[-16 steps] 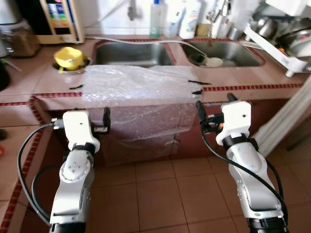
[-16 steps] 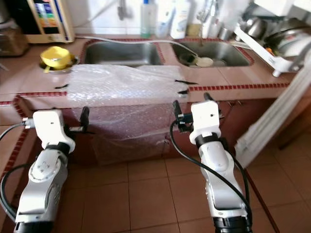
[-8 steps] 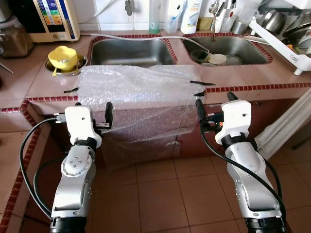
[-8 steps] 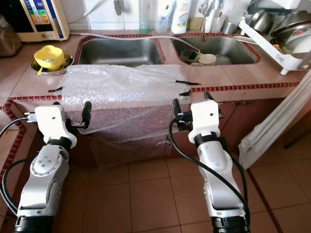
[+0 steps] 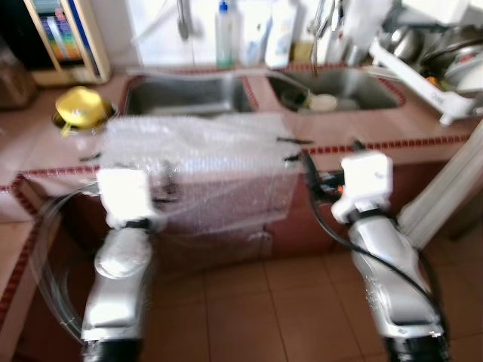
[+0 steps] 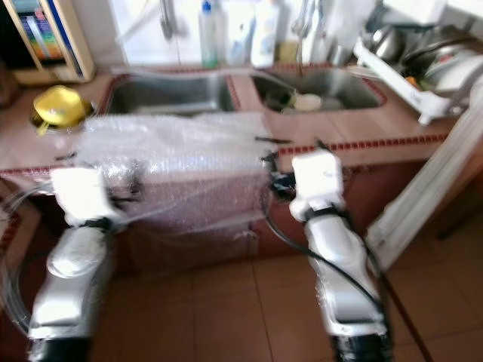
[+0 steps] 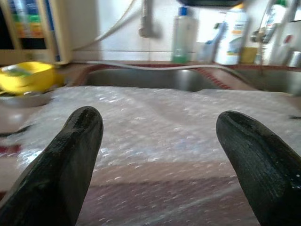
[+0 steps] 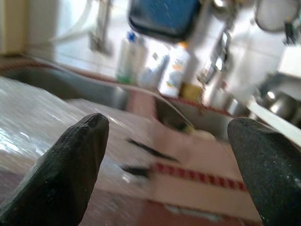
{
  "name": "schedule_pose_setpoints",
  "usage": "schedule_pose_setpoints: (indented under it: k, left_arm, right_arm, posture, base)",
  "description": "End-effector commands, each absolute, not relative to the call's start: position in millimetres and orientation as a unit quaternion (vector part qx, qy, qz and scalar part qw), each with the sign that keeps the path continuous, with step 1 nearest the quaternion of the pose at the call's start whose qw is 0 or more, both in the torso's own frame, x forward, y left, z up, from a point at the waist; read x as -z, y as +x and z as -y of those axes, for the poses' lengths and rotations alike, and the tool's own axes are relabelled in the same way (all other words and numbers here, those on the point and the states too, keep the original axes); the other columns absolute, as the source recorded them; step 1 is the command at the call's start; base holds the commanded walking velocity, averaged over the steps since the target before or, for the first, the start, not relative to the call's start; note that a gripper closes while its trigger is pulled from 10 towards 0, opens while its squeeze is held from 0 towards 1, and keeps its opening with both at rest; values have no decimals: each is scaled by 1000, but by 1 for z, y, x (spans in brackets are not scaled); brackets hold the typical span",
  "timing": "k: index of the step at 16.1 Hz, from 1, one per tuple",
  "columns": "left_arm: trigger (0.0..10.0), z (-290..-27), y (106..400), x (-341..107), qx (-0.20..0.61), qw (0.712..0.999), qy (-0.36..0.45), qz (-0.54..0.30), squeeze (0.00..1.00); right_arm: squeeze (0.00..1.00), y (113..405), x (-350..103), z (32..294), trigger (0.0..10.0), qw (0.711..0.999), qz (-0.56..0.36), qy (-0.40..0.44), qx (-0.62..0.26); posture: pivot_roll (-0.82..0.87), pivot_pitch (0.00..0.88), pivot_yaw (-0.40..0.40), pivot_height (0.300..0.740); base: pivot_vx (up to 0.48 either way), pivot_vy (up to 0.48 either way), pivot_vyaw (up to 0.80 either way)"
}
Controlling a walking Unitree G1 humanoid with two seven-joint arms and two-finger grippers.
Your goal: Kitchen organization
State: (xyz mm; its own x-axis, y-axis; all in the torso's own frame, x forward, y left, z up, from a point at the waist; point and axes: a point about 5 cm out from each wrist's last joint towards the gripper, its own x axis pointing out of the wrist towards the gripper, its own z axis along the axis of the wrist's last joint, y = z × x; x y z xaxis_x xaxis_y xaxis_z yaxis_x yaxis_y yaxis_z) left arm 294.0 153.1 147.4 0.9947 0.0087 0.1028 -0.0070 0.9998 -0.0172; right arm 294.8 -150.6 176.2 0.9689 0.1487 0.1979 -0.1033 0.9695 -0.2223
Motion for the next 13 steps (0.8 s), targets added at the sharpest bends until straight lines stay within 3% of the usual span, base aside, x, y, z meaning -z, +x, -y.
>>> schedule_pose_setpoints:
  k: [1, 11, 13]
  left_arm:
    - [10000, -168, 293, -148, -24, 998, 1, 53, 0]
    - [10000, -160, 297, -148, -24, 998, -6, 54, 0]
    - [10000, -163, 297, -147, -42, 998, -3, 53, 0]
  right_arm:
    - [0, 296, -183, 140, 10000, 985, 121, -99, -79]
    - [0, 300, -184, 132, 10000, 982, 124, -103, -97]
    - [0, 301, -184, 131, 10000, 982, 124, -102, -97]
  posture:
    - [-72, 62, -33, 740]
    - [-67, 60, -42, 740]
    - [-64, 62, -42, 740]
  base:
    - [420, 0, 0]
    - [415, 0, 0]
    - [137, 0, 0]
